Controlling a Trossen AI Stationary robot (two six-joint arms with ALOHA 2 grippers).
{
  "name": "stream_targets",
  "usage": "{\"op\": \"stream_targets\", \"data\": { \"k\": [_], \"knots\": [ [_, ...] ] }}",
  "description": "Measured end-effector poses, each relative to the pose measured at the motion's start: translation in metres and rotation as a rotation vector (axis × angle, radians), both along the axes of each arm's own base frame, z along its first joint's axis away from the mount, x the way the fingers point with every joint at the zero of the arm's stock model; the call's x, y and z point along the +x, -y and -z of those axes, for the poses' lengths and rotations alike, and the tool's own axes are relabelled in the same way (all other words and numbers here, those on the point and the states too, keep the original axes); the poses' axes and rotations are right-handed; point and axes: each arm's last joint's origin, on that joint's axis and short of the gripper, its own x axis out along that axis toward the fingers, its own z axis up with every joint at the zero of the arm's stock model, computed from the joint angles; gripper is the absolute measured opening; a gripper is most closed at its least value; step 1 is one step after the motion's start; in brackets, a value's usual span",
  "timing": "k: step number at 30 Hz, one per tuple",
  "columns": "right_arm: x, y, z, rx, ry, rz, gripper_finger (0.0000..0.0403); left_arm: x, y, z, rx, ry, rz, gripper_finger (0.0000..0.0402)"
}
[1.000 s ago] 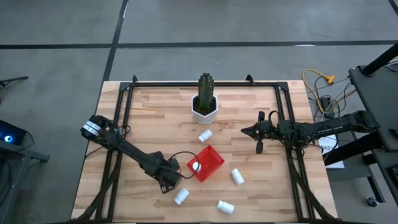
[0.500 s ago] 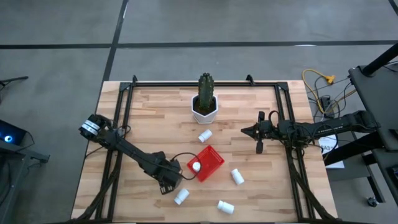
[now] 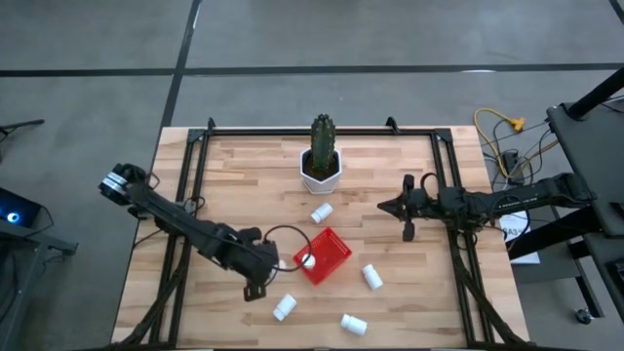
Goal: Pick and place pill bottles into a basket
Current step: Put the white pill bottle into the red bin
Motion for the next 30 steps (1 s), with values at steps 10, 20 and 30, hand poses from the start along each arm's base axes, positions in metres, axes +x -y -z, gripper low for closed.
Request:
{"op": "stream_targets", "data": {
  "k": [10,20,30],
  "knots": [
    [0.006,-0.008,-0.024,-0.119,0.28,-0.237,0.0008,-0.001,-0.008,-0.014,0.038,0.089,0.089,0.0152],
    [0.048,-0.017,-0.055,-0.2,0.222,-0.279,0.0016,-0.001,-0.01,-0.013,0.068,0.094,0.13,0.0154],
    [0.112,-0.039,-0.104,-0.319,-0.075,-0.264,0.0117,-0.004,-0.012,-0.013,0.087,0.073,0.147,0.0155]
  ]
}}
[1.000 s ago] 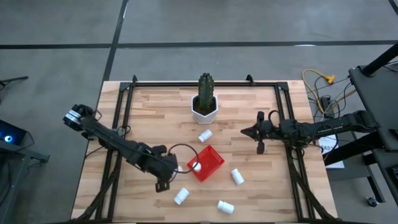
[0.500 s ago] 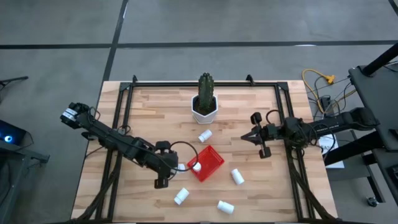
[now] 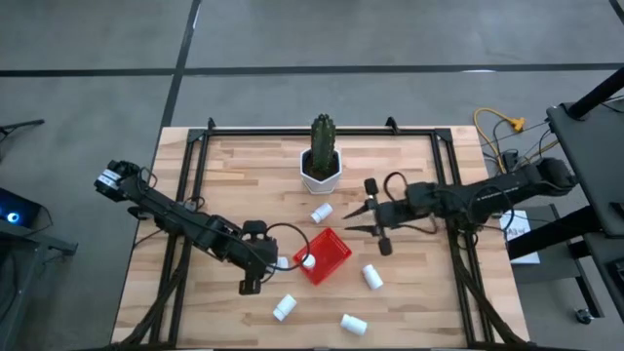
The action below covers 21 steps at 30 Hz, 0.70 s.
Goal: Pick and place pill bottles into a basket
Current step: Put the white pill bottle into the red bin
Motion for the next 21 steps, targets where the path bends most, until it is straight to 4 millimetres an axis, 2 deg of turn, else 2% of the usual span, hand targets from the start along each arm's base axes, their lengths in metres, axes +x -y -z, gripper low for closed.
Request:
{"op": "stream_targets", "data": {
  "k": [6,13,17,21],
  "knots": [
    [0.028,-0.009,-0.021,-0.086,-0.132,0.069,0.0174,-0.002,-0.001,-0.003,-0.004,0.009,0.001,0.0155],
    [0.055,-0.013,-0.042,-0.074,-0.274,0.089,0.0191,-0.006,-0.003,-0.009,-0.013,0.03,0.003,0.0155],
    [0.07,-0.016,-0.045,-0.023,-0.358,0.114,0.0192,-0.008,-0.004,-0.012,-0.016,0.038,0.005,0.0155],
    [0.084,-0.019,-0.037,-0.038,-0.467,0.123,0.0192,-0.008,-0.004,-0.012,-0.017,0.04,0.006,0.0155]
  ]
}}
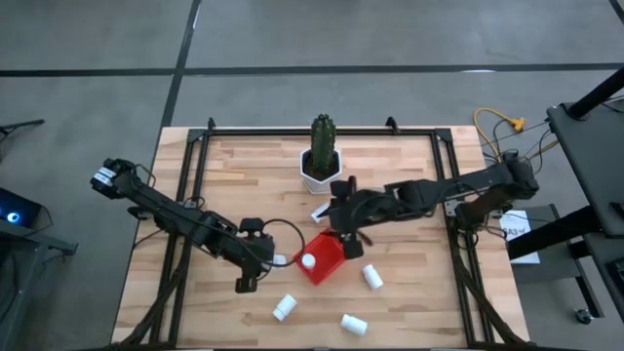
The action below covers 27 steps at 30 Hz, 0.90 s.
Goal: Pick and place pill bottles into a basket
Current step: Put the white pill bottle into the red bin
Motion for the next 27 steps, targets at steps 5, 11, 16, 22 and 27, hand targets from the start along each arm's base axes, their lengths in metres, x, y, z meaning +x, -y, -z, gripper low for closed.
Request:
{"op": "stream_targets", "data": {
  "k": [5,11,16,22,27],
  "knots": [
    [0.016,-0.004,0.012,-0.01,-0.074,-0.004,0.0192,-0.001,-0.001,-0.001,0.003,-0.003,0.001,0.0155],
    [0.022,-0.016,0.001,-0.063,-0.039,-0.071,0.0192,-0.005,-0.003,-0.004,0.009,0.007,0.01,0.0155],
    [0.017,-0.032,-0.006,-0.234,0.018,-0.024,0.0192,-0.006,-0.004,-0.006,0.023,0.021,0.018,0.0155],
    [0.014,-0.062,0.006,-0.594,0.012,0.088,0.0192,-0.006,-0.004,-0.006,0.032,0.025,0.028,0.0155],
    [0.018,-0.075,0.022,-0.691,-0.019,0.109,0.0192,-0.006,-0.004,-0.006,0.033,0.025,0.028,0.0155]
  ]
}}
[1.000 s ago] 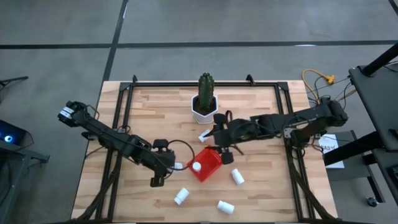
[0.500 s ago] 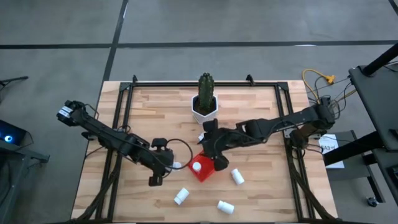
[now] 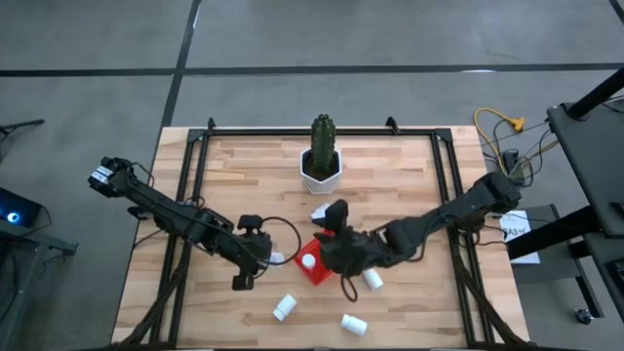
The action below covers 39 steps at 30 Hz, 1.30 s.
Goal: Pick and place pill bottles into a basket
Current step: Put the white pill bottle into the red bin
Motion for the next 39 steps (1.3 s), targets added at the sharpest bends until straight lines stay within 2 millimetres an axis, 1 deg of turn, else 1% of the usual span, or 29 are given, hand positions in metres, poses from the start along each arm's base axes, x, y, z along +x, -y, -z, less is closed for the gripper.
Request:
{"op": "stream_targets", "data": {
  "k": [3,6,11,15,19,23,30,34,39],
  "knots": [
    [0.003,-0.002,0.007,-0.001,-0.009,0.009,0.0192,0.0,0.0,-0.001,0.002,0.003,0.005,0.0155],
    [0.004,-0.002,0.009,0.014,-0.004,0.021,0.0192,0.0,0.0,-0.001,0.002,0.004,0.006,0.0155],
    [0.004,-0.001,0.003,0.085,0.085,0.087,0.0192,-0.001,0.0,-0.002,0.0,0.007,0.007,0.0155],
    [0.003,-0.001,-0.001,0.042,0.09,0.075,0.0192,-0.003,-0.001,-0.005,-0.005,0.016,0.007,0.0155],
    [0.003,-0.001,-0.002,0.025,0.08,0.065,0.0193,-0.005,-0.002,-0.007,-0.011,0.027,0.005,0.0155],
    [0.004,-0.001,-0.002,0.026,0.082,0.065,0.0211,-0.006,-0.003,-0.009,-0.014,0.032,0.005,0.0155],
    [0.007,-0.004,-0.005,0.041,0.129,0.05,0.0263,-0.006,-0.003,-0.009,-0.006,0.037,0.018,0.0155],
    [0.008,-0.009,-0.008,0.083,0.148,-0.013,0.0282,-0.008,-0.004,-0.012,-0.008,0.045,0.022,0.0155],
    [0.01,-0.015,-0.009,0.152,0.128,-0.141,0.029,-0.011,-0.005,-0.015,-0.015,0.059,0.022,0.0155]
  ]
}}
